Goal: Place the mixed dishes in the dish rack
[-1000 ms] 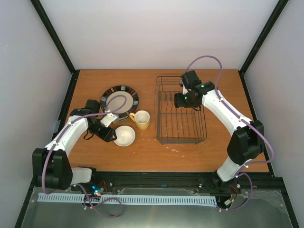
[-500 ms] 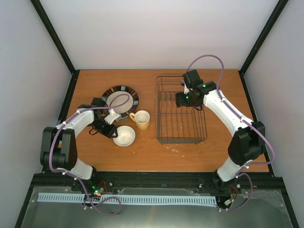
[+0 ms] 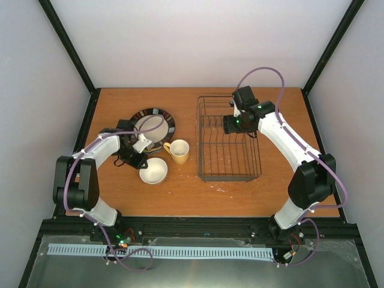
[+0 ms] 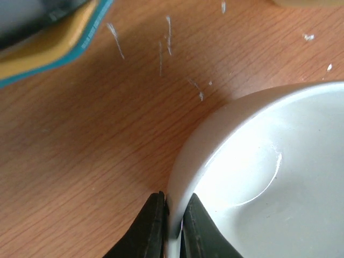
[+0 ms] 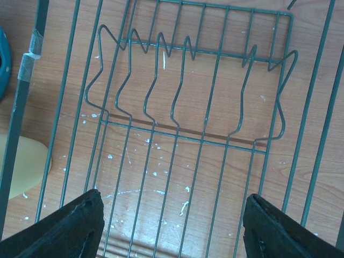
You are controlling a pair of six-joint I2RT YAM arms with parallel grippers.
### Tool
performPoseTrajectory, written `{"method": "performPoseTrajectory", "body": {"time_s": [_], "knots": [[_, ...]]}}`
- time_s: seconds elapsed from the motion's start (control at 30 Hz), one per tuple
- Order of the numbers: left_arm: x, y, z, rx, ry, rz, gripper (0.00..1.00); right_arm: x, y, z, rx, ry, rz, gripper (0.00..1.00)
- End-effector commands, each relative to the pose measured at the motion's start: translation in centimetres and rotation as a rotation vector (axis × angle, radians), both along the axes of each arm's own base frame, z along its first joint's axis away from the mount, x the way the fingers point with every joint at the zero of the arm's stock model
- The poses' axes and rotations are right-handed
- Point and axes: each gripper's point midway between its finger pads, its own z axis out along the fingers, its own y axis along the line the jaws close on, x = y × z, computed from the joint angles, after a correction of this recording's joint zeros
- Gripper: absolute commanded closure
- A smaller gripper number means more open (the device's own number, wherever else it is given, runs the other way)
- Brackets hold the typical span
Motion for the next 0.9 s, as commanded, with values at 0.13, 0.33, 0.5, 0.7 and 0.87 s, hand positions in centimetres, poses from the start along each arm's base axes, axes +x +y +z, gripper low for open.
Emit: {"method": "performPoseTrajectory", "body": {"time_s": [0.13,0.33,0.5,0.7,0.87], "knots": [[4.3,-2.2,12.9,-0.141,-0.348,0.052,0.99,1.3,1.4,4.9,0.091,-0.117,0.059,0.27],[5.4,-5.7,25.9,-0.456,-0.702,0.044,0.99,-1.0,8.0,11.6,0.567,-0.123,0.343,0.16],[5.0,-7.8,28.8,-0.626,-0.737,-0.018,0.99,-4.8,11.5,15.1,0.961,-0.005,0.549,0.00],[6.0,-8.7,29.0,-0.678,-0.698,-0.051,0.99,-6.8,11.4,17.1,1.047,-0.002,0.594,0.00],[7.6,-8.8,29.7,-0.669,-0.710,-0.043,0.99,-7.7,11.1,17.9,1.036,-0.016,0.597,0.00]]}}
